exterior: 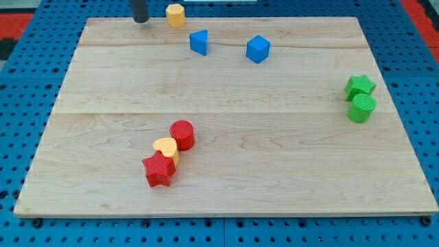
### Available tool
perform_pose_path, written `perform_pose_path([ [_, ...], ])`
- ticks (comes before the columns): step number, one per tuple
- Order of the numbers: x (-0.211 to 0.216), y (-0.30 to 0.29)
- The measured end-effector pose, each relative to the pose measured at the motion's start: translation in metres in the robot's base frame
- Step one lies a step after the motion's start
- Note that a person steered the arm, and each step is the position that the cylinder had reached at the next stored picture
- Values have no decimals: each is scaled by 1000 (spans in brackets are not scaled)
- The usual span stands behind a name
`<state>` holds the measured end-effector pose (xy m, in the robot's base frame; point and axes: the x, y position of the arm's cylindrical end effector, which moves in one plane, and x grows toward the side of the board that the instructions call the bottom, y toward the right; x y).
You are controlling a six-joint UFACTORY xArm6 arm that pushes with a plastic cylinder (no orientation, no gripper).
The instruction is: Place the blue triangle close to the blue cube
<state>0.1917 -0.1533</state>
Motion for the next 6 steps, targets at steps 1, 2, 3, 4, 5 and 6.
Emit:
perform_pose_path([
  [1,33,20],
  [2,67,63],
  [3,73,90],
  [4,79,137],
  [5,102,142],
  [6,191,110],
])
